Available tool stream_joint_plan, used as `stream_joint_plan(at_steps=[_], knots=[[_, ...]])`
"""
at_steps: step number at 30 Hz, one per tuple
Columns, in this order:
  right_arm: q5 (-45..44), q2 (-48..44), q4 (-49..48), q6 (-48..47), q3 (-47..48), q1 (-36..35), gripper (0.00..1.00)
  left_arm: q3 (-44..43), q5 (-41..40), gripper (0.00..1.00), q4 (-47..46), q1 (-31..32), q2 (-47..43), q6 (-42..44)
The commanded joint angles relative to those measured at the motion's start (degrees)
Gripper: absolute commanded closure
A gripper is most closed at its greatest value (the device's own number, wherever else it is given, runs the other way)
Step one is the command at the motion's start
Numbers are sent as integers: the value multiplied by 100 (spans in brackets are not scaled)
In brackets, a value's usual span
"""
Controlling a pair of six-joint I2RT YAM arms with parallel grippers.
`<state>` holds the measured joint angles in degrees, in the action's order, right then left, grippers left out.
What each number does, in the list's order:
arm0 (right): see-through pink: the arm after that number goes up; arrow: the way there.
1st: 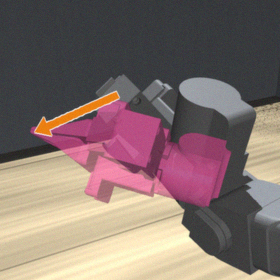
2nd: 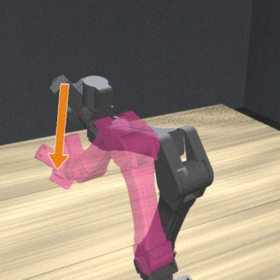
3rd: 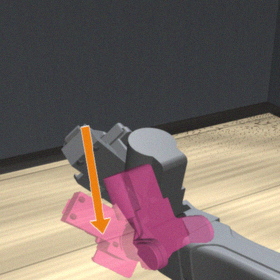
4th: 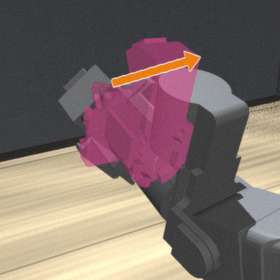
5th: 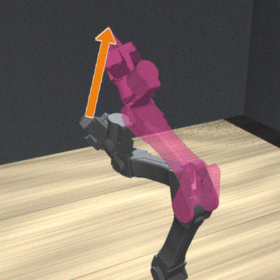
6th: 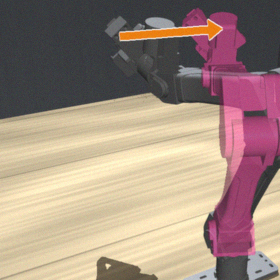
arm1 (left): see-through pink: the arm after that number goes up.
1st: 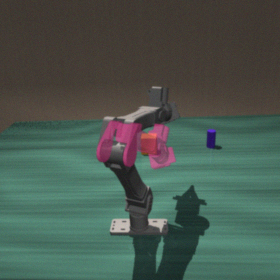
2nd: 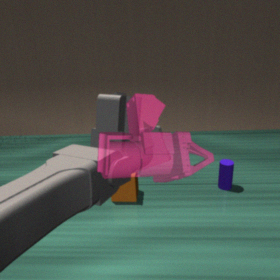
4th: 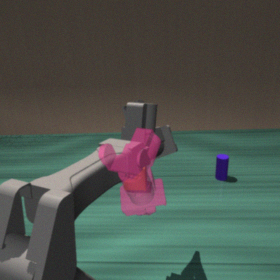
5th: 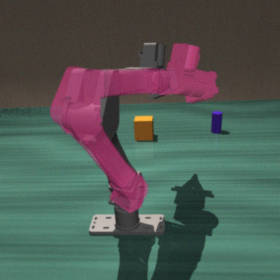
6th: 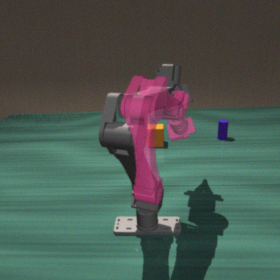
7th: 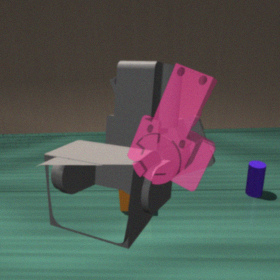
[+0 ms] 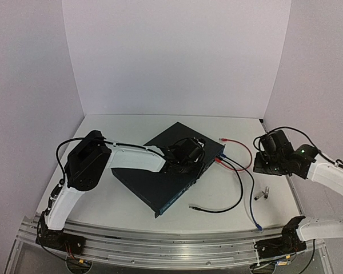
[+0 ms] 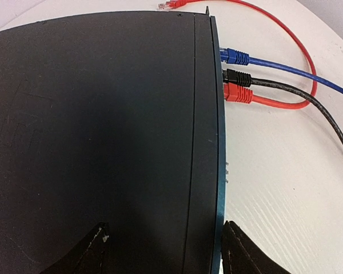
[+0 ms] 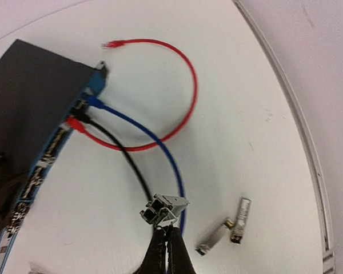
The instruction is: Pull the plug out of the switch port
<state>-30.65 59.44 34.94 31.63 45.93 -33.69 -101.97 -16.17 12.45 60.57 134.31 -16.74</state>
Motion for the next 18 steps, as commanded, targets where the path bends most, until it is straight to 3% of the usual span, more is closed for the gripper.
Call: stream_joint_plan(at_steps=[1, 11, 14, 18], knots=[[445, 264, 1090, 470, 78, 888, 100, 807, 270, 35, 1705, -359, 302, -275], [1131, 2117, 1092, 354, 607, 1376, 99, 1258, 465, 35, 1474, -582, 139, -256], [1104, 2567, 1092, 305, 882, 1394, 84, 1346, 525, 35, 1356, -619, 66, -197], [1173, 2914, 1088, 237, 1187, 1401, 70, 1392, 660, 34, 1256, -625, 27, -106]])
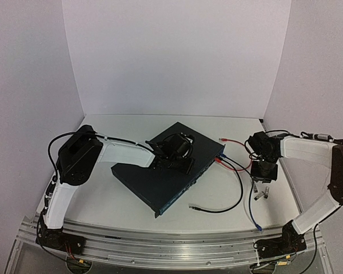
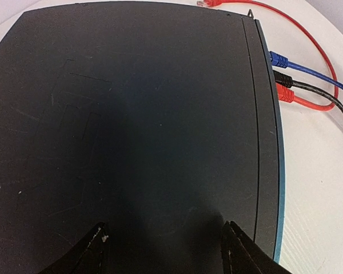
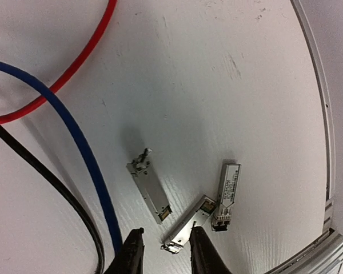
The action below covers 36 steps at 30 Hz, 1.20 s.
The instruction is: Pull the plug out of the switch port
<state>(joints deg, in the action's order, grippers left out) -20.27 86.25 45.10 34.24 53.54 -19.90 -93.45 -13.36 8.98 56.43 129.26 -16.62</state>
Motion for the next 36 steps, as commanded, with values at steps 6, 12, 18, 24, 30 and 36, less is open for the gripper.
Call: stream_joint_plan(at_steps=[6, 12, 18, 24, 30, 36], knots=[[-136, 248, 39, -154, 775, 26, 50, 554, 691, 30, 1475, -207, 361, -23], [126, -108, -1112, -522, 616, 27, 16, 247, 927, 16, 1444, -215, 19, 84], [1611, 285, -2914, -835, 428, 278, 15, -803, 1185, 0, 1793, -396, -115, 102], [3774, 1409, -3257, -1789, 1172, 609, 26, -1467, 1433, 0, 1743, -929, -133, 161], [4519, 2016, -3314, -2634, 1686, 614, 36, -2097, 2151, 0, 1737, -1553, 322, 438], [4860, 2419, -3331, -1236, 1848, 827, 43, -2321, 2397, 0, 1717, -1723, 680, 649]])
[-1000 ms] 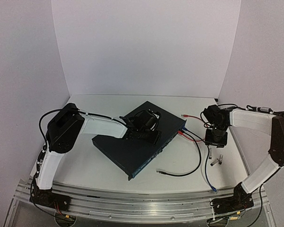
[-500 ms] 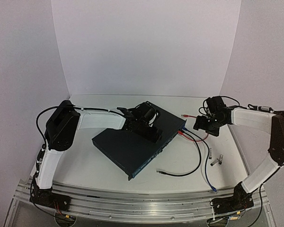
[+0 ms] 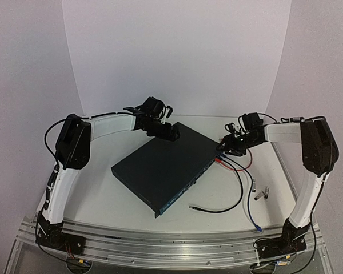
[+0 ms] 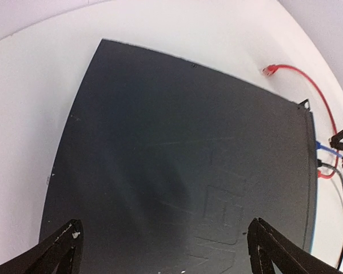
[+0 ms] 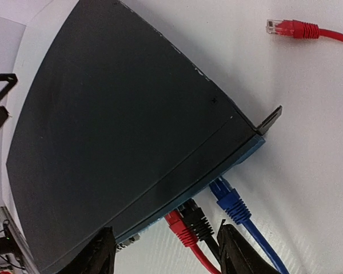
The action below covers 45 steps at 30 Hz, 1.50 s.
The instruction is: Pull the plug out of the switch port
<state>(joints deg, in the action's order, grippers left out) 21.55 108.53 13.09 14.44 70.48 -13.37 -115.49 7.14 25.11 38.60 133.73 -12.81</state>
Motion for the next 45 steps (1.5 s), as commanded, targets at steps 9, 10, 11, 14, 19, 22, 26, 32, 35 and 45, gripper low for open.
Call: stream_joint_plan(at_steps=[9, 10, 11, 14, 19, 22, 26, 32, 35, 45], knots=[[1261, 51, -630, 1897, -498, 260, 49, 269, 468, 0, -152, 55, 357, 444], [1190, 21, -653, 2019, -561, 262, 49, 293, 457, 0, -160, 52, 382, 436], [1147, -10, -693, 2139, -630, 261, 49, 319, 452, 0, -169, 51, 399, 424], [1174, -164, -1232, 2614, -1018, 260, 47, 384, 473, 0, -196, 51, 431, 395], [1185, -201, -2645, 3299, -1620, 254, 45, 385, 557, 0, -158, 50, 486, 384], [1103, -170, -2820, 3143, -1648, 256, 44, 386, 568, 0, -136, 50, 500, 386], [1064, -357, -2773, 2787, -1599, 266, 43, 398, 591, 0, -87, 51, 548, 409], [1316, -247, -2574, 2826, -1260, 611, 44, 438, 593, 0, -87, 51, 609, 427], [1295, -206, -2550, 2669, -1206, 784, 44, 459, 586, 0, -92, 51, 637, 424], [2228, 767, -2454, 1990, -552, 1084, 53, 372, 581, 0, -96, 51, 783, 395]])
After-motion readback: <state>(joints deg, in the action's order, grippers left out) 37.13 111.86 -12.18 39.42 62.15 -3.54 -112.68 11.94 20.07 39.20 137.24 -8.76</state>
